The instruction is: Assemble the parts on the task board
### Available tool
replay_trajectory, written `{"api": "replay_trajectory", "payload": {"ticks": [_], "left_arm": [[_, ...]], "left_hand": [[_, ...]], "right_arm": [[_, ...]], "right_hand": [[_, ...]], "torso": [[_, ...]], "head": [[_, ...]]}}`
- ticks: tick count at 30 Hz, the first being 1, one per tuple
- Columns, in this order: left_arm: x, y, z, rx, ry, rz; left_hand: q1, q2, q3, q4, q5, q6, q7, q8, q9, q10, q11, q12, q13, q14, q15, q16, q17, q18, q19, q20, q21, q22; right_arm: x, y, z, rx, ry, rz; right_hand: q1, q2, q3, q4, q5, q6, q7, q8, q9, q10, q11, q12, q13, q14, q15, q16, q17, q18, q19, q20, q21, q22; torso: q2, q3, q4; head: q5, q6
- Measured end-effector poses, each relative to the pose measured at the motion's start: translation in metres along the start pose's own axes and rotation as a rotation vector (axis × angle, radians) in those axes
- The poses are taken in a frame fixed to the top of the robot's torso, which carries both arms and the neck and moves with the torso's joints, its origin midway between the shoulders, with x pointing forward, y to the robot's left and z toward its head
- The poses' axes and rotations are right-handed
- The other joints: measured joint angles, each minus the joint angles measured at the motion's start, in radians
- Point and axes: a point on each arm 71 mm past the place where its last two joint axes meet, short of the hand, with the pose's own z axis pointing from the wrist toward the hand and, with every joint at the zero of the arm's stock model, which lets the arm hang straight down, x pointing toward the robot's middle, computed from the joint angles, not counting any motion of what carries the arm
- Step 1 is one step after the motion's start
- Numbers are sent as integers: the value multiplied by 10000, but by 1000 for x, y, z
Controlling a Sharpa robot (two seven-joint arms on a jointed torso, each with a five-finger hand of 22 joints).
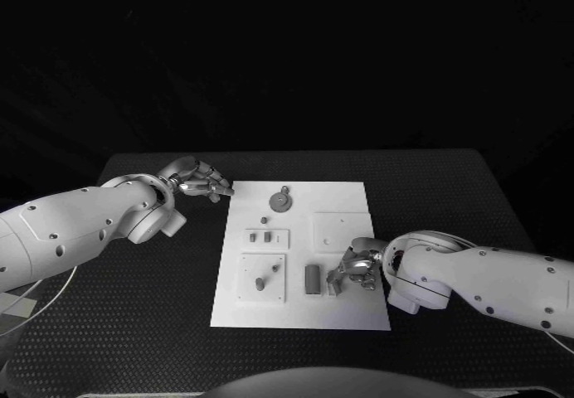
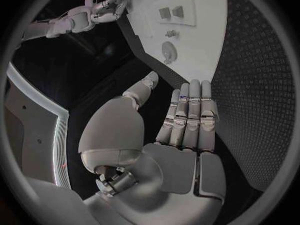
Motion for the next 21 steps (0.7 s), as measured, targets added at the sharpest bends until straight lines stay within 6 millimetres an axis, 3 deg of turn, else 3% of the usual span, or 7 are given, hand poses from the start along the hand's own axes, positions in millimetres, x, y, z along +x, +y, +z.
{"api": "replay_trajectory", "payload": {"ticks": [12,21], "left_arm": [[0,0,0,-14,-3,2],[0,0,0,-21,2,3]], "left_hand": [[0,0,8,8,0,0,0,0,-9,0,0,0,0,0,0,-10,7,0,0,0,0,0],[0,0,28,27,0,0,0,0,-9,0,0,0,0,0,0,-40,17,0,0,0,0,-8]], "right_arm": [[1,-2,1,68,8,126],[1,-2,2,86,-51,199]], "right_hand": [[-609,-834,101,208,12,4,-2,45,-144,2,-2,0,-12,0,1,0,-43,0,6,-4,0,0],[-829,-1290,213,485,12,18,-16,44,-177,2,-2,0,-20,4,5,0,-57,1,57,-23,0,0]], "torso": [[0,-4,-2],[0,0,-2]], "head": [[3,-25],[5,-26]]}}
